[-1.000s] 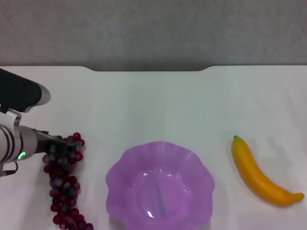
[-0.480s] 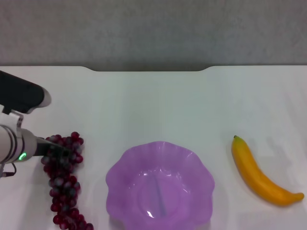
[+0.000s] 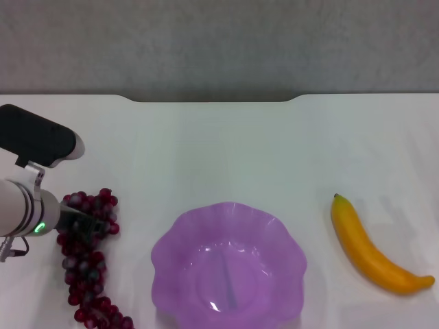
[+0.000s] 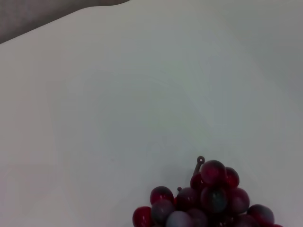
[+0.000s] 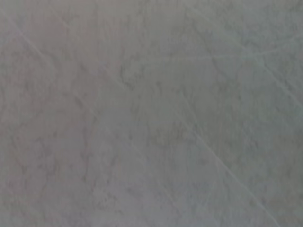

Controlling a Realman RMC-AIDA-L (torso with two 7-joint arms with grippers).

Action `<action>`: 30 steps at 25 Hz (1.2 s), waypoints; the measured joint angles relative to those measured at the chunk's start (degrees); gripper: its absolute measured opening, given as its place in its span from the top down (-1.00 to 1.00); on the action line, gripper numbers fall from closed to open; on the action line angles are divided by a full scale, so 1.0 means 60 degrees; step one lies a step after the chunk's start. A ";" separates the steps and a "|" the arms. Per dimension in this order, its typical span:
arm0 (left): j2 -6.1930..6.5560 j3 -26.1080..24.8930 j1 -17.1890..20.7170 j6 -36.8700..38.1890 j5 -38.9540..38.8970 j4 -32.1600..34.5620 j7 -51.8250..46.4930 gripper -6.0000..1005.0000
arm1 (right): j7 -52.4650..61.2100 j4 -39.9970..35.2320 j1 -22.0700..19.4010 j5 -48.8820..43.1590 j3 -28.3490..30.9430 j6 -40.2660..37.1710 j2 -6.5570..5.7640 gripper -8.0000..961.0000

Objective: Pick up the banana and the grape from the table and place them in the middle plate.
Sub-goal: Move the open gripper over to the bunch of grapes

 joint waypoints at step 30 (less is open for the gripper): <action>-0.0015 -0.0098 -0.0037 -0.0122 0.0022 -0.0063 0.0170 0.80 | -0.0001 0.0001 -0.0001 0.0001 0.0000 0.0000 -0.0001 -0.02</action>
